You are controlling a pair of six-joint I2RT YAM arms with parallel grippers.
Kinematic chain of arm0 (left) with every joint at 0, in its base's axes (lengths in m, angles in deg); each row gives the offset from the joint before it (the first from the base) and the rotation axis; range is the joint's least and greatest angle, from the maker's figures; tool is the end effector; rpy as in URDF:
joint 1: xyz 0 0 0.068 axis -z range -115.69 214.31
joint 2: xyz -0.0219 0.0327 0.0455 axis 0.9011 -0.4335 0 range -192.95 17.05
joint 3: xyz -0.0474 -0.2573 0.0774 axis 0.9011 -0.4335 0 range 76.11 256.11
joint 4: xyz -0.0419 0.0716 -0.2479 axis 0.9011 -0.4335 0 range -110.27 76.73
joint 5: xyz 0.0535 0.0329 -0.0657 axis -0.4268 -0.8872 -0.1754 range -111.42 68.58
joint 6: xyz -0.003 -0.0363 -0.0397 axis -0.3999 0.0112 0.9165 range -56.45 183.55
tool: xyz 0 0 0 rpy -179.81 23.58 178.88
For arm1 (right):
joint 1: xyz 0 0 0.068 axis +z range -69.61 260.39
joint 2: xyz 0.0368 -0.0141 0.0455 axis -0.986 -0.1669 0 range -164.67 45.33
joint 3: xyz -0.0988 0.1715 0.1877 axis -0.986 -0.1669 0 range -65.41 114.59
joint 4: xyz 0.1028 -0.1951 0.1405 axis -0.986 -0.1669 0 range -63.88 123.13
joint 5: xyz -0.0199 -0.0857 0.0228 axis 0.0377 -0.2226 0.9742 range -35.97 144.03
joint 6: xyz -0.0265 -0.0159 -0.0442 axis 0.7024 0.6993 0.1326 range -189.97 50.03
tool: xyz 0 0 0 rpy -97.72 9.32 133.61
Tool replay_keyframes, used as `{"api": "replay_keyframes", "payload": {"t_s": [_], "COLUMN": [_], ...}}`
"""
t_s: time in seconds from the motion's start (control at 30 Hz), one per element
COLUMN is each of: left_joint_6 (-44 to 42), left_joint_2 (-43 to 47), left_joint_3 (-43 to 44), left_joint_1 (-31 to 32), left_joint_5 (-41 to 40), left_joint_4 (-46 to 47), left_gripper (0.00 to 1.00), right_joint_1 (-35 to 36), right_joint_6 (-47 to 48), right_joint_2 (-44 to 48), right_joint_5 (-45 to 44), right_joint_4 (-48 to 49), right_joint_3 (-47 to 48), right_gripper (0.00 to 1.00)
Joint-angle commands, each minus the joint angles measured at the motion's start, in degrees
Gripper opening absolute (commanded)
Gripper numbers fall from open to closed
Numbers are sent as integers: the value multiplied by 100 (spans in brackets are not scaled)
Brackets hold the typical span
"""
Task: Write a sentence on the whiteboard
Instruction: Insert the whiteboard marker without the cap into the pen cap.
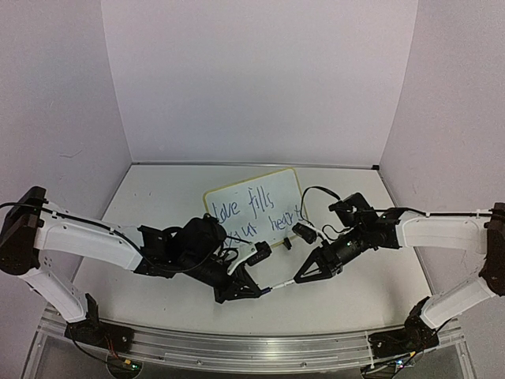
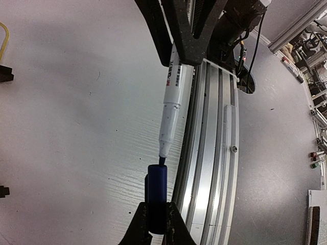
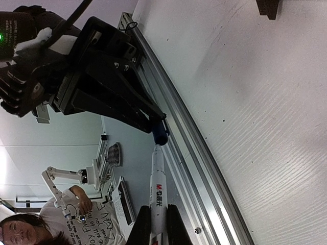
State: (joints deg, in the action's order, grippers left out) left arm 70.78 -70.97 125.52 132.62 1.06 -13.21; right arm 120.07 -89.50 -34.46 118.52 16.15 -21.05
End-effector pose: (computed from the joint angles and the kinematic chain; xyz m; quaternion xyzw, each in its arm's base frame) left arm 0.1067 -0.3054 0.2048 0.5219 0.7181 -0.3995 0.2289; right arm 0.1812 0.1921 0.2095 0.3094 -0.7582 -0.5738 0.0126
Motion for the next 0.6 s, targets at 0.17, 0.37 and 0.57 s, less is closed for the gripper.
{"api": "replay_keyframes", "payload": {"t_s": [0.17, 0.37, 0.57], "left_joint_6": [-14, 1, -49], "left_joint_2": [344, 431, 379], "left_joint_3": [89, 41, 111], "left_joint_1": [33, 42, 36], "left_joint_5": [113, 112, 168], "left_joint_4": [133, 179, 132], "left_gripper": [0, 0, 0], "right_joint_1": [31, 33, 34], "right_joint_6": [99, 98, 120], "right_joint_2": [81, 91, 85], "right_joint_5": [-59, 98, 292], "right_joint_4": [105, 114, 115], "right_joint_3": [108, 139, 178], "right_gripper": [0, 0, 0]}}
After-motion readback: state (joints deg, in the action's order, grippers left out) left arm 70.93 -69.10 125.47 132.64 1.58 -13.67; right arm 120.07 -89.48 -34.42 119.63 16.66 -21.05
